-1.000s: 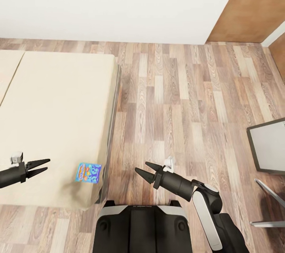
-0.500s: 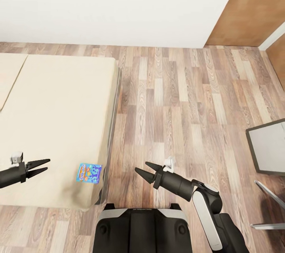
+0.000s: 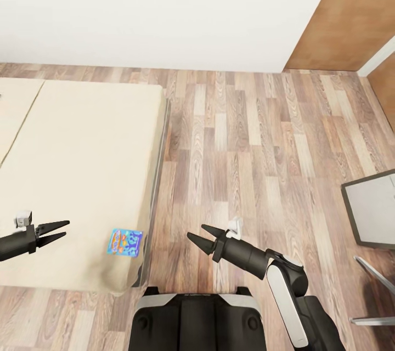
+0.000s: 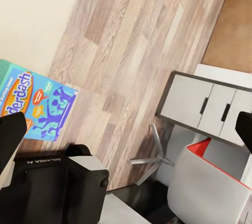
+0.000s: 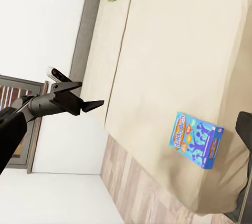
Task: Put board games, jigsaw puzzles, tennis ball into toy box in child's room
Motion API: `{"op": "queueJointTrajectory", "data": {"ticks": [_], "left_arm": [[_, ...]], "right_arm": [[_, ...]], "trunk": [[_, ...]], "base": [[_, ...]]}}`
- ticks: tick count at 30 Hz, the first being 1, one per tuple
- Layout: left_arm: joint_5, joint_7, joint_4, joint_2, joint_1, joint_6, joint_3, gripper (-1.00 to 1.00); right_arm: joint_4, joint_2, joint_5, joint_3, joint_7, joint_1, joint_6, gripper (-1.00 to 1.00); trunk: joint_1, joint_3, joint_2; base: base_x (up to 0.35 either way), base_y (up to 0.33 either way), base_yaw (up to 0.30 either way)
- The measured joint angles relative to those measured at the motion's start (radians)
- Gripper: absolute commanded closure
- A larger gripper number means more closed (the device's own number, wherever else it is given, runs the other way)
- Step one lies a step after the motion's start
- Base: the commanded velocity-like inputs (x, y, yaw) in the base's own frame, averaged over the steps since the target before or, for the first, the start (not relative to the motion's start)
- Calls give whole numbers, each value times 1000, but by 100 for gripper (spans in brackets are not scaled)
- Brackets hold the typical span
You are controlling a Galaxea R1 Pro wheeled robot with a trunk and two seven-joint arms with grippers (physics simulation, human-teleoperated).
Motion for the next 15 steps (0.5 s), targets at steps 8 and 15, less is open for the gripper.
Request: {"op": "queueJointTrajectory", "data": {"ticks": [8,15], "left_arm": [[0,0,0,0,0,0,0,-100],[0,0,0,0,0,0,0,-100]], "right_arm": [[-1,0,0,0,-1,0,-1,-100],[-1,0,1,0,0,0,-1,-100]], "trunk": [[0,13,0],[0,25,0]], "base": [[0,0,58],[0,0,60]]}}
